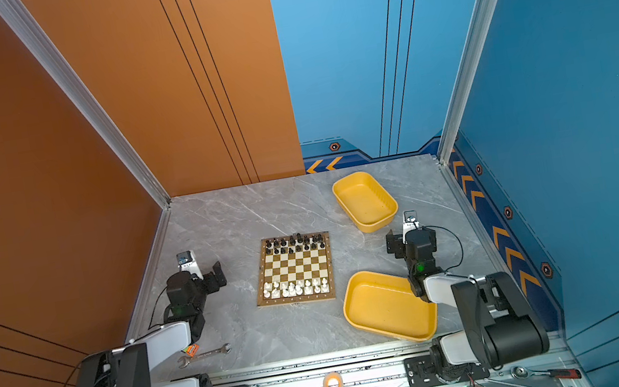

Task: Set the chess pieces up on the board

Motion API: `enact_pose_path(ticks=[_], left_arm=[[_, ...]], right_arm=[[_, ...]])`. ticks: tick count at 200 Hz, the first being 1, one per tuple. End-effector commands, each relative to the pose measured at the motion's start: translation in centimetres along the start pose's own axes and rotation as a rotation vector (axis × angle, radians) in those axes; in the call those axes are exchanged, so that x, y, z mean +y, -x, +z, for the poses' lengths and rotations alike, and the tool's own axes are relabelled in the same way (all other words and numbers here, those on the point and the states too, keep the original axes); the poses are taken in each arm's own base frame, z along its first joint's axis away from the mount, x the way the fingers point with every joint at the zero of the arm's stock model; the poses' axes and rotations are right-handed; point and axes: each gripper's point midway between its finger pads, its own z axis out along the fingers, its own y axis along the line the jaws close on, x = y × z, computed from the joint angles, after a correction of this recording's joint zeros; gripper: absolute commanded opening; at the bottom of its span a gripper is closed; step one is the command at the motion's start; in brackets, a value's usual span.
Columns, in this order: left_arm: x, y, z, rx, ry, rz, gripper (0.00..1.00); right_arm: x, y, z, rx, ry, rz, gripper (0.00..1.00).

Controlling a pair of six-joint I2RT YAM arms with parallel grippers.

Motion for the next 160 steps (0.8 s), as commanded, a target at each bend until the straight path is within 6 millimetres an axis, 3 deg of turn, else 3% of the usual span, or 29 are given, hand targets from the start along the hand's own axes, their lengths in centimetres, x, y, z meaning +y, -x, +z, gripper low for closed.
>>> enact_pose_path(ticks=[1,31,78,160], left_arm=[[-1.1,2.1,1.1,-0.107,-0.045,0.03,0.98],[-1.2,0.9,2.1,-0.106,-0.013,0.043,0.98],[-1.8,1.0,2.8,-0.085,-0.03,0.065,0.98],[-2.2,0.9,3.2,-0.053,-0.018,0.099,0.98]], right_arm=[[0.4,1.3,0.5,-0.097,0.027,0.006,1.0],[0.7,0.6,0.9,-0.093,0.042,0.005,1.0],[-0.4,0.4,2.2,-0.02,0.056,0.072,1.0],[-0.4,0.4,2.2,-0.022,0.055,0.077,1.0]])
